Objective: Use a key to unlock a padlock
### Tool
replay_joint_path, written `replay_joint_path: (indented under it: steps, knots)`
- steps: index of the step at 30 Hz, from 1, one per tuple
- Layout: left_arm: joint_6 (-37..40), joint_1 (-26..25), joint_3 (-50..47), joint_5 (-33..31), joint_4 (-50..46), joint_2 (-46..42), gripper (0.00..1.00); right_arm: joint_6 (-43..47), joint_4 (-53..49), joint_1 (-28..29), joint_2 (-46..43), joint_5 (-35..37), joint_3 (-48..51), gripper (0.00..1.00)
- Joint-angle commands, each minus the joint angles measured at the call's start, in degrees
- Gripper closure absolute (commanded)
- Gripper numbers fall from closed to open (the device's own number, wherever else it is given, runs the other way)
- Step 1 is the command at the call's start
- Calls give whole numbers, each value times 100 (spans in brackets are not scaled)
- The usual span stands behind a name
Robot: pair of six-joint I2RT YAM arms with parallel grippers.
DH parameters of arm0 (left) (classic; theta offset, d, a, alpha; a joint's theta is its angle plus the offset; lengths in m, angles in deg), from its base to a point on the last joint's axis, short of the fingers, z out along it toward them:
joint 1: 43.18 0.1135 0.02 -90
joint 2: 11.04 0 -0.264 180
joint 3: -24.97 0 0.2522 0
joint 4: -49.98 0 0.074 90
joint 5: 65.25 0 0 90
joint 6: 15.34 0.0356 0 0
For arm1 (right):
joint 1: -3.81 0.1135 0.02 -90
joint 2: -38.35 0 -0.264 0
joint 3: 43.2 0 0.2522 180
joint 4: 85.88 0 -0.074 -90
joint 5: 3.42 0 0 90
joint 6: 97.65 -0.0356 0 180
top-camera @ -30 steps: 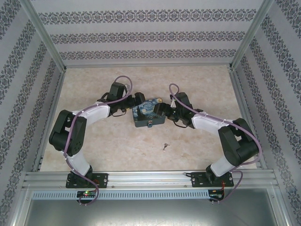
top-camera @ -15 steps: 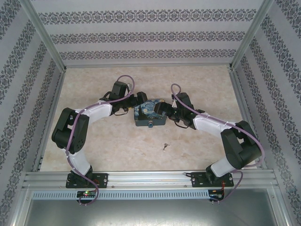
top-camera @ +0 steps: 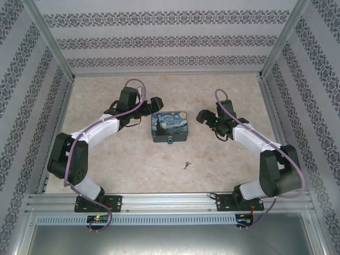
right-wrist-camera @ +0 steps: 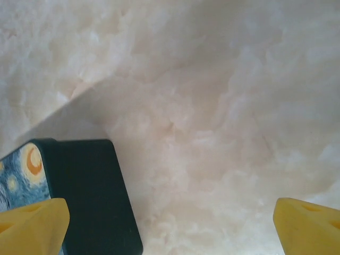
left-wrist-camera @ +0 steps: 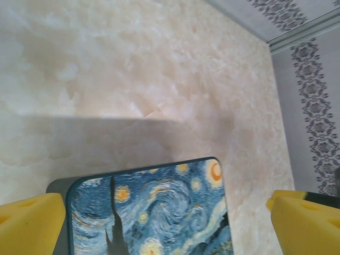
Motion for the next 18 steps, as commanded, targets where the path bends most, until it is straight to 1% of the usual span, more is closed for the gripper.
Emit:
replay_joint_path:
  steps: [1, 4, 5, 7, 10, 14, 18]
  knots:
    - [74, 50, -316, -3, -132, -393, 0, 446, -486, 97, -322, -399, 133, 2]
    - [-4, 48, -627, -12, -120, -706, 0, 389, -541, 196, -585, -773, 435, 8]
    - [-45, 51, -738, -44, -120, -807, 0, 311, -621, 283, -692, -833, 538, 12]
    - [-140, 54, -963, -84, -68, -999, 1, 82, -824, 550, -895, -743, 707, 16]
    - [-307, 53, -1264, -123, 107, -1206, 0, -396, -1043, 1085, -1245, -384, 978, 20]
    - [-362, 48, -1496, -161, 213, -1286, 0, -1357, -1080, 1860, -1610, 124, 1357, 23]
    - [-333, 47, -1550, -176, 214, -1222, 1, -2224, -1230, 2501, -1770, 659, 1485, 31]
